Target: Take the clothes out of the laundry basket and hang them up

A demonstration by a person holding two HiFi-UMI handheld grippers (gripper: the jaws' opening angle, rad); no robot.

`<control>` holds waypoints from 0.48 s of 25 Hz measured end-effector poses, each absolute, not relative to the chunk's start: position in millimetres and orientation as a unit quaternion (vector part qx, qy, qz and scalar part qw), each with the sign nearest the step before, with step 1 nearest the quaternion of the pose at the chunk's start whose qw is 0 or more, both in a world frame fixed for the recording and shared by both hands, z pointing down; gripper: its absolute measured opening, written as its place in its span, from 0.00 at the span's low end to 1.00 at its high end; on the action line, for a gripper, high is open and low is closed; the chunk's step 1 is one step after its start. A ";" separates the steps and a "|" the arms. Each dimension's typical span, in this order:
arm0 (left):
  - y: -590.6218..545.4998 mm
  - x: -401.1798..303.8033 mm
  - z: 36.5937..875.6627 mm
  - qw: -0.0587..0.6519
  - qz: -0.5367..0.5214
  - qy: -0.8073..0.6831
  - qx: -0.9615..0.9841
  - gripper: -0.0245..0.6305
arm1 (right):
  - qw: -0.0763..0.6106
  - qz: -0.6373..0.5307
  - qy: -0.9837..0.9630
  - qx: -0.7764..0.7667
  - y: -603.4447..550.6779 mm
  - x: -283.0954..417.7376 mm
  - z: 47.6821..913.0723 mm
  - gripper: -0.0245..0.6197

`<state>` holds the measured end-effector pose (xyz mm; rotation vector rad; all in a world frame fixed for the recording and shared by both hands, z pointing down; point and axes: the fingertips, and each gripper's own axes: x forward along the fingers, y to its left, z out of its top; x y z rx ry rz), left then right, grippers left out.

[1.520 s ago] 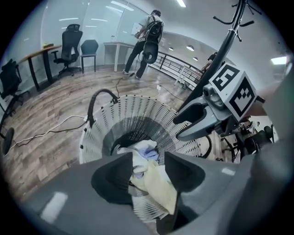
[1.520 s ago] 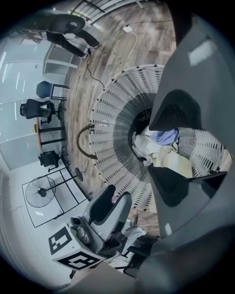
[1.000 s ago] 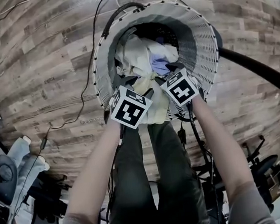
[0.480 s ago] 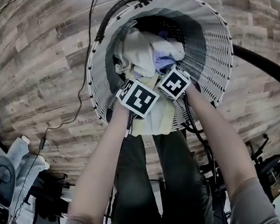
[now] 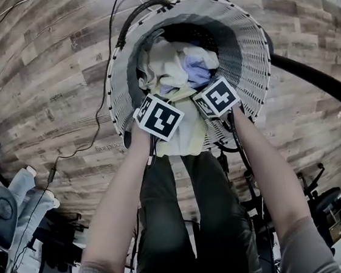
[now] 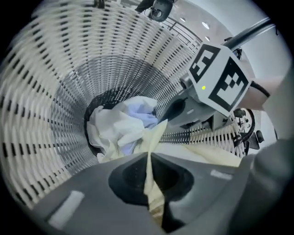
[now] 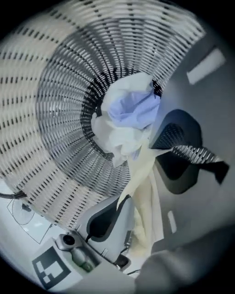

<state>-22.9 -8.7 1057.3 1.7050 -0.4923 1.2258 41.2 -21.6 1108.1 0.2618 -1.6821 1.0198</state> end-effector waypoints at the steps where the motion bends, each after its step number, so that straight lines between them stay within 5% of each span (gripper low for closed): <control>1: -14.7 -24.4 1051.0 0.471 0.495 -0.208 0.700 0.04 | 0.545 0.430 -0.711 0.116 -27.4 41.6 1098.6 0.09; 12: -65.4 -60.6 916.6 0.467 0.382 -0.313 0.733 0.04 | 0.361 0.543 -0.734 0.188 -58.4 19.8 937.5 0.09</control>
